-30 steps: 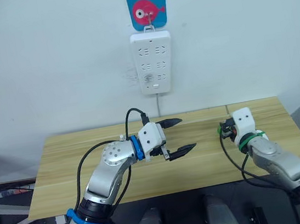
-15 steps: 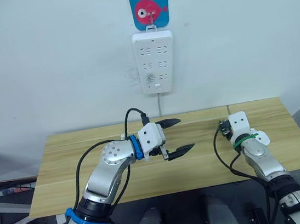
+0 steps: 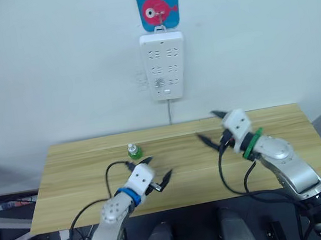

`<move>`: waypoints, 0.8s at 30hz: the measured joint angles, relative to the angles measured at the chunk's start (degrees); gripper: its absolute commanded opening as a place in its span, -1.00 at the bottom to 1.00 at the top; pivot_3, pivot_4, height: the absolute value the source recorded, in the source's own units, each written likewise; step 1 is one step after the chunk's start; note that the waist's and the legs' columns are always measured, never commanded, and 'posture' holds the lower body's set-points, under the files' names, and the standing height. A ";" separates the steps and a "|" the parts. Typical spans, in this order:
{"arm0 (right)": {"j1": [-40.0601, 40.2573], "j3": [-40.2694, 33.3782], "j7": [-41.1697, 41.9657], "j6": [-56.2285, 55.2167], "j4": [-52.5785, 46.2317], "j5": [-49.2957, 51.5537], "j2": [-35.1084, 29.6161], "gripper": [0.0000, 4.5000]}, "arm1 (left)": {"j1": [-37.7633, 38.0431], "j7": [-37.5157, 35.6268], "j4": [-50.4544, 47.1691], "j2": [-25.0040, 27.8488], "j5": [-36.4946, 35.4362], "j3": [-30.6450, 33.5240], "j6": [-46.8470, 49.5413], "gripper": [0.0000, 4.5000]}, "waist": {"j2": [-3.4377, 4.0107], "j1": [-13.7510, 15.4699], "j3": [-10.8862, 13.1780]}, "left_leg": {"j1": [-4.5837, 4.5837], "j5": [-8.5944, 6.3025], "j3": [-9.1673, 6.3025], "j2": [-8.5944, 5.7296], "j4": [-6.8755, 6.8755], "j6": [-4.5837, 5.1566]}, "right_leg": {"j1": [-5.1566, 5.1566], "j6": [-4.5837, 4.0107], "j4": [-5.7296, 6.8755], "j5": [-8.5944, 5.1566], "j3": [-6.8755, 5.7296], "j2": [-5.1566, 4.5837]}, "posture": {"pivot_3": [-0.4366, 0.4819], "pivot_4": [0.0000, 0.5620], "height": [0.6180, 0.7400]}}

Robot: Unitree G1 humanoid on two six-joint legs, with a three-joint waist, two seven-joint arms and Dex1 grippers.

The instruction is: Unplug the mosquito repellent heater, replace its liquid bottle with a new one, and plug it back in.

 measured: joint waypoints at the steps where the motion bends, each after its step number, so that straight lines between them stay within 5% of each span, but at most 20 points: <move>1: -1.13 0.79 1.43 1.79 -0.68 0.36 -0.14 0.99 | 0.78 2.92 0.69 -1.43 0.39 1.65 -0.56 1.00 | -0.06 0.32 0.14 | 0.00 0.00 0.00 0.00 0.02 0.00 | 0.02 0.00 0.00 0.00 -0.01 0.00 | 0.14 0.09 1.00; 5: -5.16 1.96 5.55 6.23 -2.04 0.41 -0.40 0.99 | 0.44 11.05 8.48 -4.29 2.12 6.03 -6.44 1.00 | -0.20 0.86 0.63 | 0.02 0.01 -0.04 0.02 -0.02 -0.02 | 0.00 -0.01 0.03 0.00 -0.07 0.02 | 0.18 0.14 1.00; 24: -11.00 3.04 11.18 15.44 -4.72 1.75 1.23 0.99 | -29.67 14.42 54.28 -6.75 3.88 7.13 -31.32 1.00 | -0.42 0.72 1.57 | -0.03 0.02 -0.04 0.00 -0.03 -0.05 | -0.09 0.00 0.04 0.01 -0.12 0.01 | 0.08 0.15 1.00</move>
